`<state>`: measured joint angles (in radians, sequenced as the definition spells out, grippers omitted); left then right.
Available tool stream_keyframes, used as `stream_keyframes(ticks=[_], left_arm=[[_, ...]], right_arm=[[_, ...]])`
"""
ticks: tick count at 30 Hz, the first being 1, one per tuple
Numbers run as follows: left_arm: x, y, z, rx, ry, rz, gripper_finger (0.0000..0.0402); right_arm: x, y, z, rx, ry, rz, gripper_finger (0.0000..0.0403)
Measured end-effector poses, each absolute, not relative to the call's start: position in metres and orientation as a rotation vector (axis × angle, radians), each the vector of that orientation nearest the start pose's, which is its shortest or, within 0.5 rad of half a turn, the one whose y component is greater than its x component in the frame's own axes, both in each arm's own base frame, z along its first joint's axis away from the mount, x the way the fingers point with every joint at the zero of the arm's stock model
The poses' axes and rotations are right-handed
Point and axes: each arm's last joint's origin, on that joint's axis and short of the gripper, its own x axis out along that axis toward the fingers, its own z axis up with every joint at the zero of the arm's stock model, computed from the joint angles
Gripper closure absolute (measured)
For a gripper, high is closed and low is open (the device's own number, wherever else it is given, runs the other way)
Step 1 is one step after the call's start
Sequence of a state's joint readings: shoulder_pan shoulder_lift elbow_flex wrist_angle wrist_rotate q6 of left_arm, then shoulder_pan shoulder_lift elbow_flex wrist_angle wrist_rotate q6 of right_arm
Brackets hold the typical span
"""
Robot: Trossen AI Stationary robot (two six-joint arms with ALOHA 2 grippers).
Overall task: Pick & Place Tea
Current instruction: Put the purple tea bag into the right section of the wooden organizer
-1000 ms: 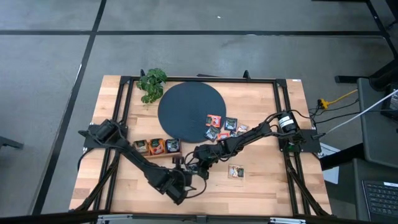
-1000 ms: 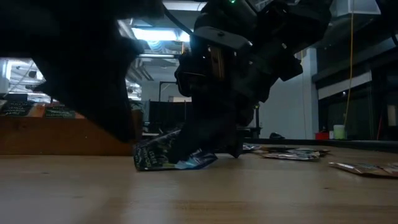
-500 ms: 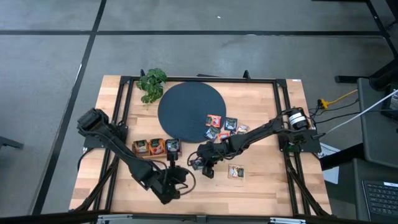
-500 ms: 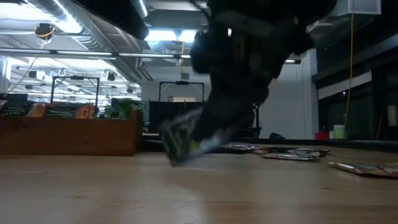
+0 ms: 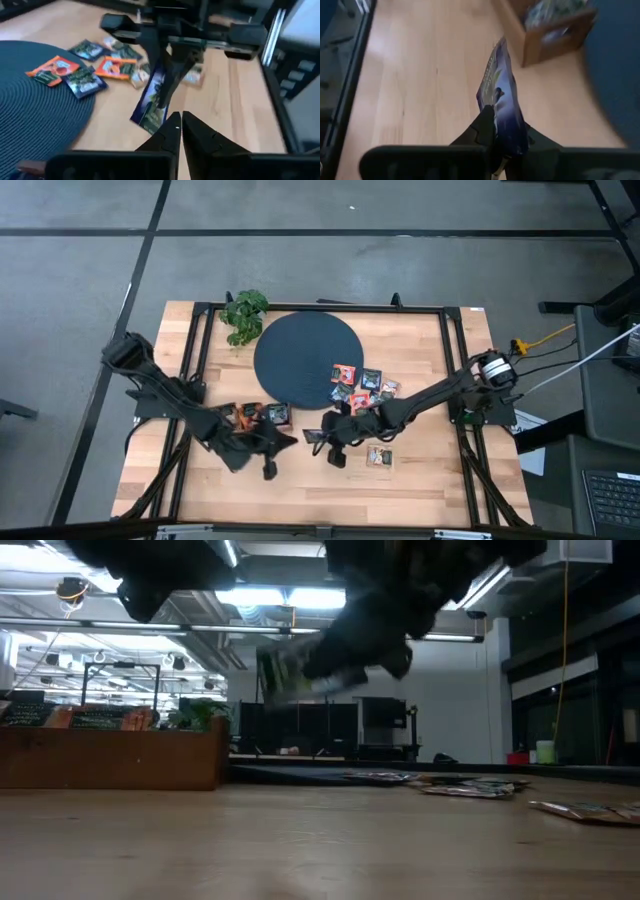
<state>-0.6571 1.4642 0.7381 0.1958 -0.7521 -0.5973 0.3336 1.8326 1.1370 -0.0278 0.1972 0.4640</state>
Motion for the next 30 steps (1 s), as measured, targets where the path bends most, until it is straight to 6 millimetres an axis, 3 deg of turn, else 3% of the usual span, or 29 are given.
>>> stream_keyframes(ticks=[9, 17, 24, 30], left_arm=[[0.22, -0.141, 0.208, -0.321, 0.184, 0.3, 0.0306], [0.225, -0.141, 0.225, -0.292, 0.07, 0.238, 0.0248], [0.233, -0.133, 0.233, -0.289, 0.018, 0.173, 0.0243], [0.239, -0.123, 0.233, -0.291, 0.017, 0.189, 0.0277]], right_arm=[[0.364, 0.118, 0.225, 0.213, 0.519, -0.044, 0.0385], [0.367, 0.118, 0.247, 0.176, 0.35, -0.013, 0.0385], [0.368, 0.118, 0.251, 0.152, 0.305, -0.001, 0.0385], [0.369, 0.118, 0.253, 0.133, 0.286, 0.005, 0.0385]])
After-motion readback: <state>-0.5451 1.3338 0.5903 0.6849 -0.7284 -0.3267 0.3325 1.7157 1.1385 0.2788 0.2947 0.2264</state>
